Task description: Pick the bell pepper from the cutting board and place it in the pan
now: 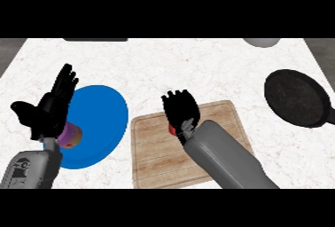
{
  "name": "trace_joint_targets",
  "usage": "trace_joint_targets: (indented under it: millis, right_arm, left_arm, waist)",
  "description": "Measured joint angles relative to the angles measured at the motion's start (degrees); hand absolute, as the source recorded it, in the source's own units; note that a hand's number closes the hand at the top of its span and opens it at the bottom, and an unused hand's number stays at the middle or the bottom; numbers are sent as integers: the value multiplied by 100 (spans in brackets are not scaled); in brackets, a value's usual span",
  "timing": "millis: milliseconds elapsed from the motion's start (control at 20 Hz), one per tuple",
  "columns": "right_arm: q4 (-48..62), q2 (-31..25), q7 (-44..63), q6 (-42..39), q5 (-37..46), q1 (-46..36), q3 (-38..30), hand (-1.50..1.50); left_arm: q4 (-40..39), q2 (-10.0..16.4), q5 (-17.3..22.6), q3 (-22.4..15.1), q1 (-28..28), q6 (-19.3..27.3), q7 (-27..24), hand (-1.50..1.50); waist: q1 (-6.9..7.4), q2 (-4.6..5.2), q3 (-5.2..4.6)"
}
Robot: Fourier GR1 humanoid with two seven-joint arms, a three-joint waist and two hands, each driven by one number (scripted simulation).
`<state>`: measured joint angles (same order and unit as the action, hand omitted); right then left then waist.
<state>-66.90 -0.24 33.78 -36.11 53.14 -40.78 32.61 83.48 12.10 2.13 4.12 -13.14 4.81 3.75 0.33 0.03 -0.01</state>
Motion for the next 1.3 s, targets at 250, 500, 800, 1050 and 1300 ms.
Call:
trace_joint_targets:
  millis: [250,500,800,1050,1300]
  right_arm:
    - [230,15,-95,-6,91,61,-46,-150]
    - [622,9,-617,106,128,63,56,150]
    - [669,-14,-997,160,256,-14,212,150]
    - [557,16,-339,709,-165,312,50,150]
    - [82,24,723,1720,-725,909,-326,150]
  left_arm:
    - [-37,-30,-43,43,32,-53,-53,0]
    - [240,-54,-71,23,96,-54,117,0]
    - [122,-59,-94,92,-43,-91,151,0]
    - [151,-38,-89,125,-45,-131,174,0]
    - [124,-38,-105,150,-65,-103,203,0]
  waist:
    - [1,-1,1]
    - [9,-3,-1]
    - [3,-11,-2]
    - [1,-17,2]
    - [-28,-32,4]
